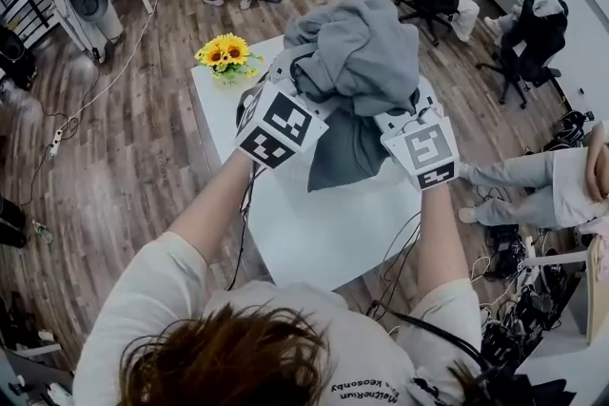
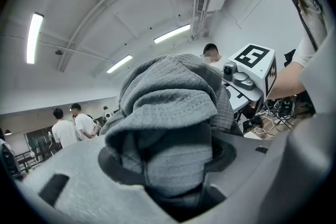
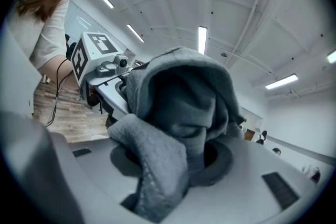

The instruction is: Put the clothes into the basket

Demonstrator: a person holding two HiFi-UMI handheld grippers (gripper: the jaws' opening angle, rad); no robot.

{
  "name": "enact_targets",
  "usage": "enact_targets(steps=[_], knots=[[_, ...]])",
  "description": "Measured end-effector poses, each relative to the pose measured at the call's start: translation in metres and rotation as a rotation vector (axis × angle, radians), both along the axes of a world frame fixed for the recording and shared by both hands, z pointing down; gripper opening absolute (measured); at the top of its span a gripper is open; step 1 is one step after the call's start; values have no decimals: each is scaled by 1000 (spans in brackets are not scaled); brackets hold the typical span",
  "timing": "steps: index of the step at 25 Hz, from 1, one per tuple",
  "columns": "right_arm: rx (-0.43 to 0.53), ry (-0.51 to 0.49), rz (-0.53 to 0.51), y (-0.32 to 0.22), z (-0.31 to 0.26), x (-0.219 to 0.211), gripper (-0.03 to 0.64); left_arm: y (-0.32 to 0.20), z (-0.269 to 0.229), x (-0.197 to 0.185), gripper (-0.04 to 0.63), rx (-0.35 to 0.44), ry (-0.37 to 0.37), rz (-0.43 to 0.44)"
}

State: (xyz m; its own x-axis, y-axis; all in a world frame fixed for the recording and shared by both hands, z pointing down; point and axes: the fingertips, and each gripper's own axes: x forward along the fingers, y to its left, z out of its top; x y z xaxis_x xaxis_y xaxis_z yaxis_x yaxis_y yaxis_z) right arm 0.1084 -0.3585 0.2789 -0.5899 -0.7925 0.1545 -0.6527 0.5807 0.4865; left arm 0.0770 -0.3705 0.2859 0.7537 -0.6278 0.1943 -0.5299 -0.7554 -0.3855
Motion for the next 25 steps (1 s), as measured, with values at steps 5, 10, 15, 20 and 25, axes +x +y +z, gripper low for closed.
enact_targets(steps=[5, 10, 15, 20, 25], knots=[[-198, -19, 15, -13, 76, 9, 181, -11, 75, 8, 290, -190, -56, 12], [-403, -23, 11, -11, 146, 15, 182, -8, 142, 12, 291, -396, -99, 22], [-589, -40, 5, -10, 188, 13, 183, -7, 180, 9, 291, -555, -134, 36], [-741, -8, 3, -9, 210, 13, 187, -6, 203, 8, 291, -685, -143, 44], [-912, 35, 23, -1, 237, 12, 231, 0, 225, -1, 319, -767, -213, 27]])
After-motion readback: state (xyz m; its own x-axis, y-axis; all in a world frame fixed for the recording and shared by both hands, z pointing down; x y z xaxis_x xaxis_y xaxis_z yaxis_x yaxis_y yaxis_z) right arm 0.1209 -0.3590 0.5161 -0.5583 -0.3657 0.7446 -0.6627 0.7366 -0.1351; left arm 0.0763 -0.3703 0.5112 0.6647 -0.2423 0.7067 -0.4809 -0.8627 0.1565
